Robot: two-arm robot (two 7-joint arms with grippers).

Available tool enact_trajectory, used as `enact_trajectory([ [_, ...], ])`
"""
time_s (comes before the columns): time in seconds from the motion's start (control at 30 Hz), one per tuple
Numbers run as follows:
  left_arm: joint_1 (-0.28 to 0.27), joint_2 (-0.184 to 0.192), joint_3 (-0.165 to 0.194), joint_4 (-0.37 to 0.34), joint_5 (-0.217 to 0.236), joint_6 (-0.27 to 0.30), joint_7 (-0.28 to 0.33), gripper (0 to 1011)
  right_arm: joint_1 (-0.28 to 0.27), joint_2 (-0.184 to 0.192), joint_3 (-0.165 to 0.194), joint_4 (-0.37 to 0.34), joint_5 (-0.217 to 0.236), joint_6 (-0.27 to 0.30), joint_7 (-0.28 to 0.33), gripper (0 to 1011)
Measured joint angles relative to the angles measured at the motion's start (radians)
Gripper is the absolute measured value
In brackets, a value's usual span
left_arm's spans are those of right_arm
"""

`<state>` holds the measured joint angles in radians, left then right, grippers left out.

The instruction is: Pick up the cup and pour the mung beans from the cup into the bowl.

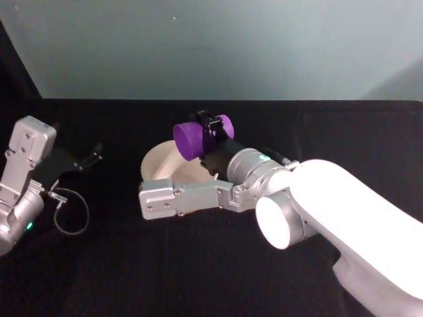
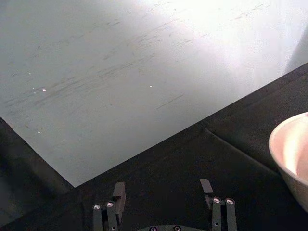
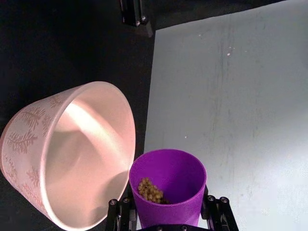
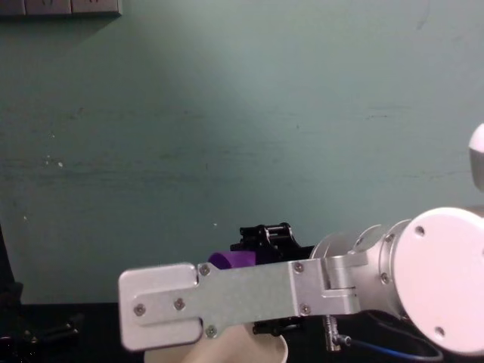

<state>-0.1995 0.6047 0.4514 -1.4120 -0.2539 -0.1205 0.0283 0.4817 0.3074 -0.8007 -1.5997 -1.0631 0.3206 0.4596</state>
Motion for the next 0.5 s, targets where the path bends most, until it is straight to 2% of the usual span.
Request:
enact_trajectory([
  [0.5, 0.000, 0.000, 0.000, 0.000, 0.000, 0.000, 0.000, 1000, -0.006, -0.013, -0.004, 0.016, -0.077, -0.014, 0.019, 718],
])
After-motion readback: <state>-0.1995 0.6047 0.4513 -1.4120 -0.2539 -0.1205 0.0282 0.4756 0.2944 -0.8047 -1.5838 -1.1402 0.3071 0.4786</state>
